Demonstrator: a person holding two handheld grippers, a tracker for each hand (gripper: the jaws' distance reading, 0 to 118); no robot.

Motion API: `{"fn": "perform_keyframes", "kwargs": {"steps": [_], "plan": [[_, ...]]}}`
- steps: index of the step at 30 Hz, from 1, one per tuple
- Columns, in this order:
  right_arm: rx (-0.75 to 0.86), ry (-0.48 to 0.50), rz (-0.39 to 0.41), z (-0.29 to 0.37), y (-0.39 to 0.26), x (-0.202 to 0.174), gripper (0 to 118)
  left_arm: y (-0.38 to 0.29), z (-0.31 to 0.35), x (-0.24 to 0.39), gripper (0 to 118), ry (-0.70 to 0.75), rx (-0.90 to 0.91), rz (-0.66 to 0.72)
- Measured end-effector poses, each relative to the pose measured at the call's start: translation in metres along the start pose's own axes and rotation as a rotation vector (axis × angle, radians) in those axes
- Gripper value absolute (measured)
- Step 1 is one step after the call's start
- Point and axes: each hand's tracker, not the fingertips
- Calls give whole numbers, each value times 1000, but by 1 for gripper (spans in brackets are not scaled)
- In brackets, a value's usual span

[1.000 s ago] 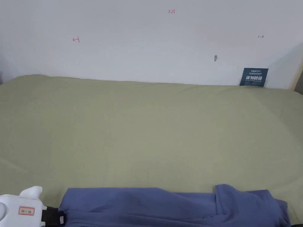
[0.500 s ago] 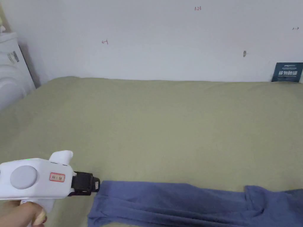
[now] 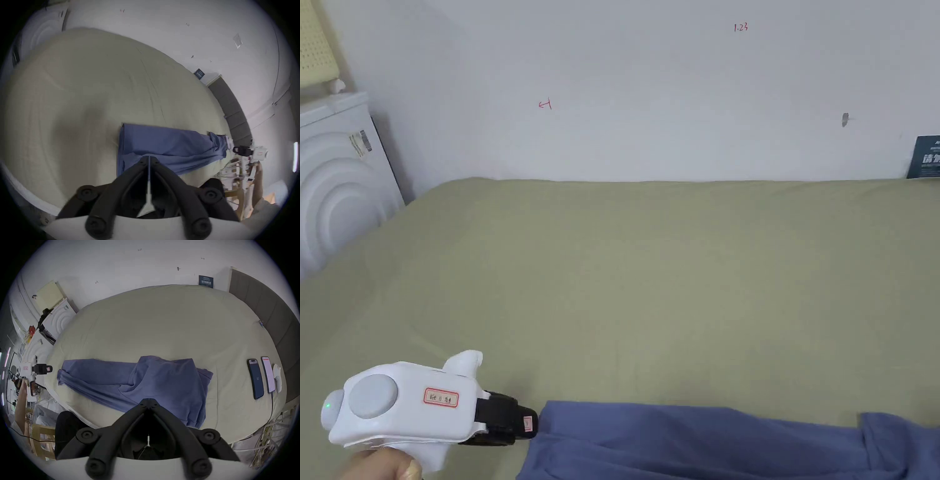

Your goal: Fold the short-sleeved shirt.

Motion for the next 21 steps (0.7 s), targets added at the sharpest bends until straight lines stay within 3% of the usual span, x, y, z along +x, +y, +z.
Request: {"fn": "perform_keyframes", "kwargs": {"steps": [2, 3, 4, 9, 11, 13, 14, 15, 16, 17, 18, 19, 20, 21], "plan": [[-6, 3, 1, -2, 2, -2, 0, 16, -12, -17, 82, -13, -74, 49], [-12, 3, 5, -2, 3, -2, 0, 20, -22, -23, 111, 32, -117, 63], [-19, -3, 15, -3, 3, -3, 0, 23, -28, -30, 118, 45, -129, 81], [-35, -17, 43, -6, 3, -7, 0, 22, -61, -61, 118, -87, -170, 237], [-42, -5, 39, -9, 2, -7, 0, 15, -62, -65, 118, -112, -83, 305], [-50, 7, 39, -12, 2, -6, 0, 15, -57, -72, 113, -250, -41, 421], [-55, 6, 42, -15, 1, -7, 0, 11, -58, -77, 100, -336, -48, 479], [-62, 5, 46, -17, 1, -8, 0, 3, -60, -77, 78, -387, -57, 495], [-66, 1, 51, -19, 1, -8, 0, -2, -65, -76, 31, -337, -60, 458], [-67, -2, 53, -21, 1, -8, 0, -6, -70, -69, 11, -244, -66, 403], [-68, -5, 53, -21, 0, -9, 0, -9, -79, -64, 11, -111, -91, 355], [-68, -4, 53, -21, 0, -8, 0, -16, -83, -66, 11, -79, -96, 370], [-69, -1, 52, -19, -1, -7, 0, -19, -76, -72, 11, -232, -15, 467], [-69, 3, 55, -15, -2, -6, 0, -18, -72, -73, 11, -250, -3, 517]]}}
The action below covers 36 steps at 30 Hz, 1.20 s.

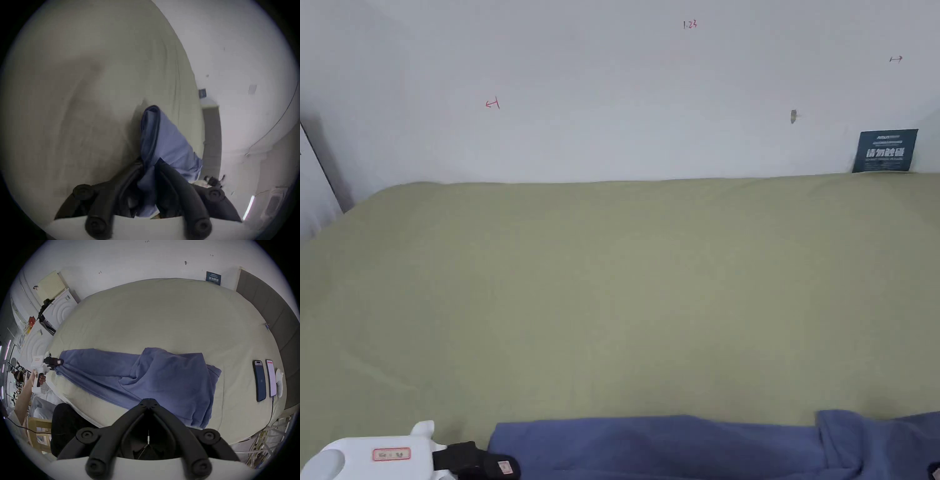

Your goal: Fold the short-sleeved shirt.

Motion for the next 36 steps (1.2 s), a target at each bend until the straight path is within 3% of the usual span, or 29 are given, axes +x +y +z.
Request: {"fn": "perform_keyframes", "kwargs": {"steps": [4, 10, 16, 21, 22, 24, 26, 28, 30, 31, 33, 34, 36], "plan": [[14, -25, 23, 18, -2, 5, 0, -14, 10, 37, 11, 94, 24, -171], [55, -36, 18, 33, 3, 12, 0, -56, 6, 145, 11, 16, 30, -386], [78, -7, 12, 30, 8, 8, 0, -99, -60, 211, 11, -16, -68, -474], [74, 1, 22, 17, 11, 3, 0, -106, -130, 215, 12, -28, -202, -471], [77, 9, 17, 15, 12, 3, 0, -105, -140, 214, 29, -26, -227, -453], [78, 31, 8, 13, 12, 3, 0, -107, -147, 209, 83, -10, -211, -428], [73, 37, 5, 10, 13, 5, 0, -107, -145, 204, 87, -41, -212, -386], [63, 28, 10, 8, 14, 6, 0, -101, -135, 195, 80, -139, -215, -365], [59, 16, 10, 5, 14, 10, 0, -98, -128, 189, 77, -133, -178, -373], [57, 14, 6, 4, 15, 11, 0, -95, -128, 188, 67, -120, -149, -381], [53, 16, 0, 3, 15, 11, 0, -90, -131, 183, 20, -96, -127, -367], [54, 16, 0, 3, 15, 10, 0, -91, -135, 182, 6, -77, -104, -343], [56, 20, 7, 3, 14, 6, 0, -89, -147, 173, 4, -104, -142, -312]]}}
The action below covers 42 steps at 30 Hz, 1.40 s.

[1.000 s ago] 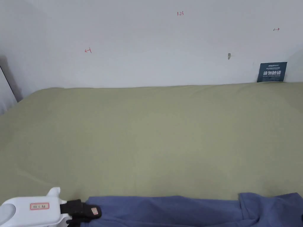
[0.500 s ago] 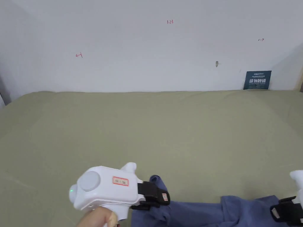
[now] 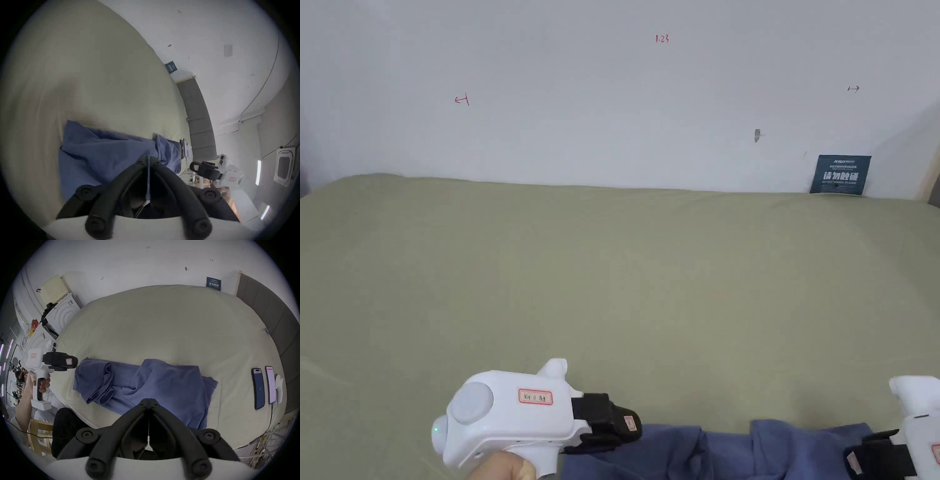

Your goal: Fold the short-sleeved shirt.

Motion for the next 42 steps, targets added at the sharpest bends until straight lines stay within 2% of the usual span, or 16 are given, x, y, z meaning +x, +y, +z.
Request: {"fn": "perform_keyframes", "kwargs": {"steps": [6, 8, 9, 10, 13, 17, 24, 30, 31, 32, 33, 34, 35, 38, 40, 42], "plan": [[-8, 5, 41, -4, -2, -10, 0, -41, -82, -17, 1, 41, -154, 35], [-7, 1, 48, -7, -2, -13, 0, -55, -104, -31, 0, 99, -108, 79], [1, -5, 45, -10, -3, -10, 0, -55, -99, -37, 0, -74, 12, 168], [2, -6, 41, -11, -4, -9, 0, -58, -100, -36, 0, -48, 49, 199], [-10, 0, 39, -14, -5, -10, 0, -53, -100, -17, 0, 48, -24, 106], [-19, -5, 49, -15, -6, -13, 0, -31, -69, -11, 0, 49, -79, 155], [-29, -25, 88, -10, -9, -11, 0, 1, 53, -52, 0, 49, -63, -7], [-35, -34, 72, -9, -8, -11, 0, 1, 61, -80, 0, 51, -95, 15], [-34, -32, 73, -8, -8, -12, 0, 2, 58, -82, 8, 52, -106, 13], [-34, -32, 75, -7, -8, -12, 0, 1, 56, -81, 35, 59, -101, 7], [-35, -35, 82, -5, -8, -14, 0, 0, 51, -82, 77, 71, -104, 0], [-37, -38, 91, -3, -7, -15, 0, 0, 48, -86, 102, 61, -108, 2], [-38, -41, 96, -2, -7, -15, 0, -1, 51, -87, 102, -55, -74, 17], [-41, -47, 109, 2, -6, -16, 0, 3, 31, -93, 102, -15, -68, 28], [-38, -50, 108, 3, -5, -16, 0, 0, 19, -96, 100, -106, -24, 21], [-32, -47, 98, 3, -5, -16, 0, -7, 7, -87, 80, -99, -51, 32]]}}
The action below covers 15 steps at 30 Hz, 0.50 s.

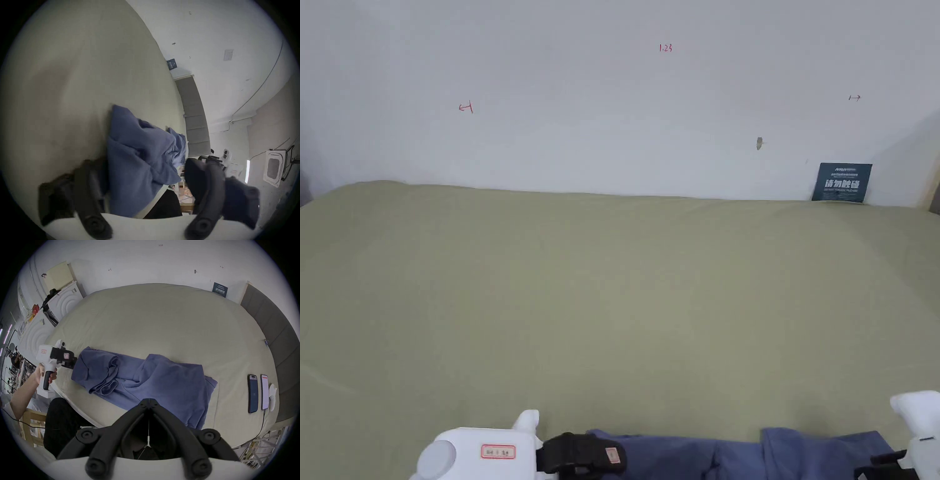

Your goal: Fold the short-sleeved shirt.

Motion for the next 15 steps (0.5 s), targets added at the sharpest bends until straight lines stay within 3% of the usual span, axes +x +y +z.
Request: {"fn": "perform_keyframes", "kwargs": {"steps": [1, 2, 4, 5, 8, 12, 15], "plan": [[0, 2, -5, 0, 0, 0, 0, 0, -7, 5, 40, 28, -21, 4], [0, 2, -7, -1, 0, 1, 0, -1, -14, 7, 14, 96, -37, 0], [-4, 0, -10, -3, -1, 1, 0, -2, -20, 4, 14, 203, -22, -40], [-7, -1, -10, -5, -1, 1, 0, -1, -15, 3, 13, 127, 0, -12], [-13, 0, -16, -7, -1, 0, 0, 0, 7, 10, 11, 152, 38, 35], [-8, 2, -10, -7, 6, -6, 0, 6, 74, 21, 9, 171, 161, 83], [1, 13, -1, -8, 13, -12, 0, 3, 135, 30, 9, 279, 221, 48]]}}
